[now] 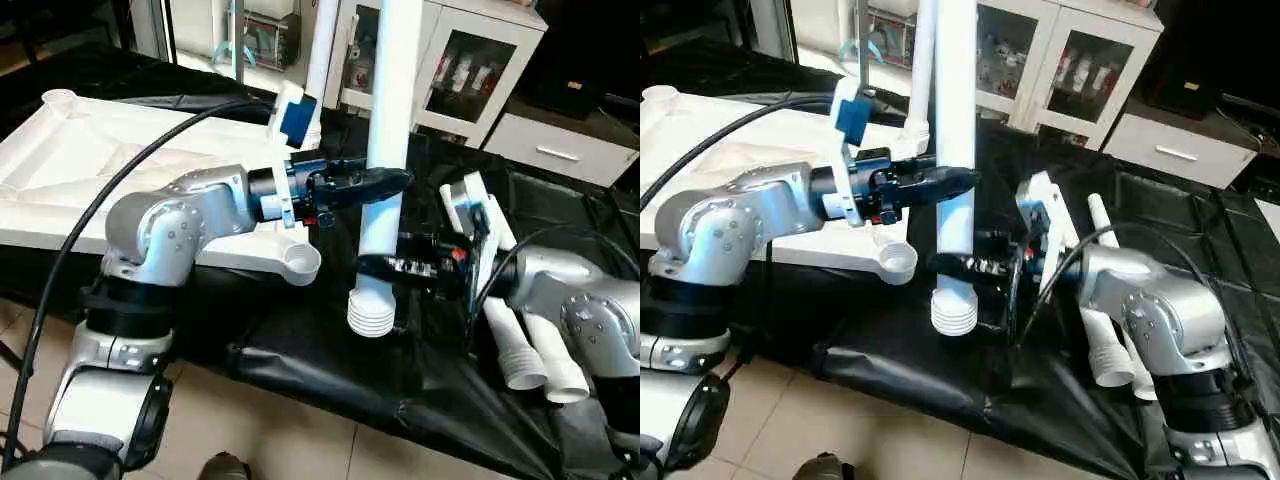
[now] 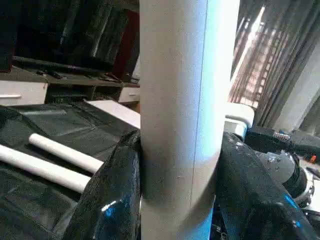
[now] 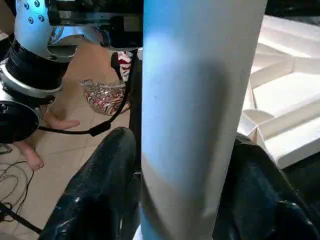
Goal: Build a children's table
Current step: Pick table leg
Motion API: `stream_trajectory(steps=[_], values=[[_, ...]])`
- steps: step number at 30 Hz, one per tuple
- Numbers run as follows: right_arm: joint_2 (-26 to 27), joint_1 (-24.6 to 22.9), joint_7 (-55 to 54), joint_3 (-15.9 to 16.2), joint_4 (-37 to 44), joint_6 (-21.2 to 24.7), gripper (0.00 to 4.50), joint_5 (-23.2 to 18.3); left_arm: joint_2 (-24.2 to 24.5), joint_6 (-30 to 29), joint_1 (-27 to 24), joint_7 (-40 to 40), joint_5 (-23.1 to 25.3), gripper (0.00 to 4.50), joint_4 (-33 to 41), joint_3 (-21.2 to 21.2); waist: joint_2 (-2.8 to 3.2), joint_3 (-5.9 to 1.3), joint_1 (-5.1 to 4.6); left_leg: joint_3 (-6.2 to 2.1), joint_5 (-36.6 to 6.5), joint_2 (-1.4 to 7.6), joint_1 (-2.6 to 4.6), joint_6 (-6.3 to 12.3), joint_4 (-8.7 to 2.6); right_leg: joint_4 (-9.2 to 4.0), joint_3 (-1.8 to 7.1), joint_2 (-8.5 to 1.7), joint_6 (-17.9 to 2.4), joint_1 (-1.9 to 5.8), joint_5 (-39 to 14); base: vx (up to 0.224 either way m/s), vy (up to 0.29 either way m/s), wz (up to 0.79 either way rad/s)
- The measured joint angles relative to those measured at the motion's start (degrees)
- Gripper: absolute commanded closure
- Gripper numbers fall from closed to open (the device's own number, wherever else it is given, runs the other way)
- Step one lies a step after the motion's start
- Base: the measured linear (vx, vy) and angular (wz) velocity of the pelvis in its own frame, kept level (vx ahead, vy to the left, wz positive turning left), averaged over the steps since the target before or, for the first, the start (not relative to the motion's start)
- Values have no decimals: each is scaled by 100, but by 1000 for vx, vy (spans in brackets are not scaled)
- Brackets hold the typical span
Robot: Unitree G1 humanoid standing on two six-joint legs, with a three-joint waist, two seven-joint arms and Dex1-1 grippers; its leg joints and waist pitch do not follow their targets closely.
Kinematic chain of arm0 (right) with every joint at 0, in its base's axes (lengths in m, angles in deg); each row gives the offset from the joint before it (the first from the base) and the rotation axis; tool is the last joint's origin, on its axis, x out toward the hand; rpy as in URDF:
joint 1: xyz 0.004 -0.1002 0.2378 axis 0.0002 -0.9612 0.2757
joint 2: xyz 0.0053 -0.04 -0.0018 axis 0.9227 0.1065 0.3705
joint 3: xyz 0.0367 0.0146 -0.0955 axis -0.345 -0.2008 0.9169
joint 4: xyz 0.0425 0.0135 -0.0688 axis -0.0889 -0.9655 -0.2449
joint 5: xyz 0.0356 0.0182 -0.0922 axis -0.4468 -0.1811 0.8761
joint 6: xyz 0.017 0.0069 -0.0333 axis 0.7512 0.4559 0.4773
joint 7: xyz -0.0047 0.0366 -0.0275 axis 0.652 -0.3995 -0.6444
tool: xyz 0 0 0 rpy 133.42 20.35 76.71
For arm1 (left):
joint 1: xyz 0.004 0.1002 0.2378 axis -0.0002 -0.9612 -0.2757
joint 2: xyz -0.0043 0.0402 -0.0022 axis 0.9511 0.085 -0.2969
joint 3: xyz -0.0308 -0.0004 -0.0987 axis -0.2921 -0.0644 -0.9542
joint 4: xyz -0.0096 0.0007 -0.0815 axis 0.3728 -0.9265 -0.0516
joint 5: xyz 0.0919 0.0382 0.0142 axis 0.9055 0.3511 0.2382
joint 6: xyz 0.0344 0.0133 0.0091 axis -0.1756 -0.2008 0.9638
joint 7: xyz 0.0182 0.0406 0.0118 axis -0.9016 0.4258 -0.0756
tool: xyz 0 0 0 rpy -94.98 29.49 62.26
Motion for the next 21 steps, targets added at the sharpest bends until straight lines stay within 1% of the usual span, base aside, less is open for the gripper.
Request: stream_trajectory(steps=[1,4,12,13,18,19,21], values=[[0,28,7,0,-1,-12,141,20,5,14,0,-7,14,269,0,11,-1,0,0,0,0,0,0,0,0,0,-1,0,0,0,0,0,0,0],[-1,47,63,26,-12,-12,107,72,25,50,0,-18,71,269,0,13,-1,0,2,0,0,1,-1,0,0,0,-1,0,0,0,0,0,0,0],[-15,81,186,126,-69,-4,105,176,81,94,41,-206,215,269,13,149,-2,0,3,2,1,1,0,0,0,0,-1,0,0,0,0,0,0,0],[-15,96,195,164,-94,-4,132,190,93,94,40,-244,216,269,37,193,-1,0,3,2,1,1,0,0,0,0,-1,0,0,0,0,0,0,0],[-15,130,281,307,-181,-4,152,306,122,94,40,-373,247,269,145,311,-1,0,4,2,1,1,-1,-1,0,0,-1,0,0,0,0,0,0,0],[-21,130,303,312,-182,-3,169,355,128,94,40,-379,279,269,144,333,-1,0,4,2,1,1,-1,-1,0,0,-1,0,0,0,0,0,0,0],[-60,131,321,365,-191,-1,185,424,130,94,40,-415,315,269,144,345,-1,0,4,2,1,1,-1,-1,0,0,-1,0,0,0,0,0,0,0]])
